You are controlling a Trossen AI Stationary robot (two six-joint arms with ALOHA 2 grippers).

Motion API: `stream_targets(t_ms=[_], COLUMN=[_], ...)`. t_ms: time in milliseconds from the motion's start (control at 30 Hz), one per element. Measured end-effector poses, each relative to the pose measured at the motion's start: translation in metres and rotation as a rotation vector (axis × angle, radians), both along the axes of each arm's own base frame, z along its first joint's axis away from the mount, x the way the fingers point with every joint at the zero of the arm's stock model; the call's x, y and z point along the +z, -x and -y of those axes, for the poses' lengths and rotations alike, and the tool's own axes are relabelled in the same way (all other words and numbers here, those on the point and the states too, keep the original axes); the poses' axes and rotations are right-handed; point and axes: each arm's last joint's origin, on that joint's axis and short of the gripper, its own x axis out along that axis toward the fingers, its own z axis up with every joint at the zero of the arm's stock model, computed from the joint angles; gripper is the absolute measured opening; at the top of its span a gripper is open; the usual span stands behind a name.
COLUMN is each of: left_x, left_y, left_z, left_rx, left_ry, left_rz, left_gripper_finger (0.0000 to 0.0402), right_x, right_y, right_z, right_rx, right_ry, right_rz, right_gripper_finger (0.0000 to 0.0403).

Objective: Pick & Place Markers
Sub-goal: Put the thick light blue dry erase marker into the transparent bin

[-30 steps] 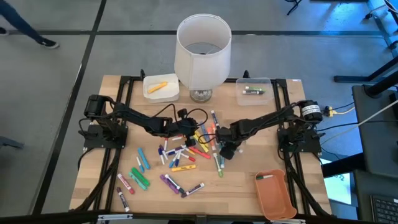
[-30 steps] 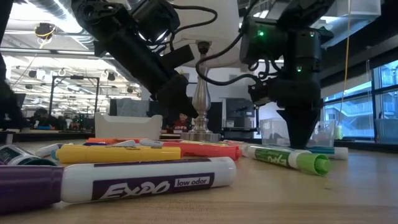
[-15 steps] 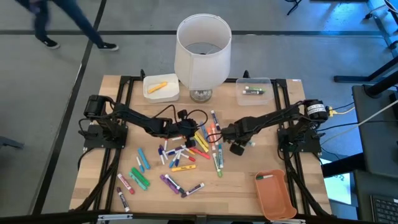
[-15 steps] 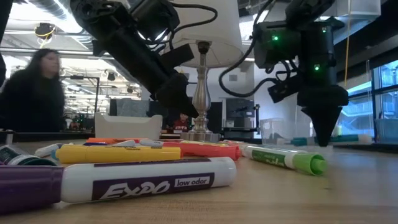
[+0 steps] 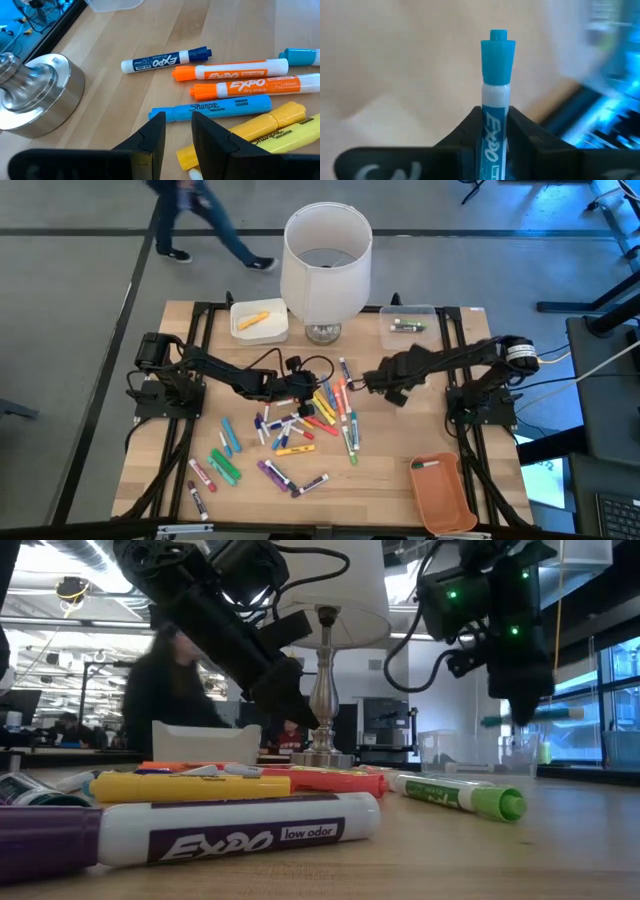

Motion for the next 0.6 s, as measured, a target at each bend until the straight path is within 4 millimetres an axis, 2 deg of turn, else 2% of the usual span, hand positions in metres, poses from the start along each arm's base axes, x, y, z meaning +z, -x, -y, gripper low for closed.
stream_targets(t_ms=[100, 300, 600], left_x=[0.000, 0.000, 0.000], left_y=[0.000, 0.000, 0.000], left_z=[0.000, 0.000, 0.000], left_rx=[0.000, 0.001, 0.001], left_ry=[0.000, -0.002, -0.002], left_rz=[0.000, 0.000, 0.000], left_gripper_finger=[0.0090, 0.0091, 0.0091], right_x=[0.009, 0.012, 0.011], right_y=[0.005, 0.007, 0.007], right_z=[0.014, 0.049, 0.100], right_rx=[-0.026, -0.019, 0.012], right_ry=[0.125, 0.346, 0.377], right_rz=[-0.020, -0.052, -0.098], right_gripper_finger=[0.0066, 0.0074, 0.0083])
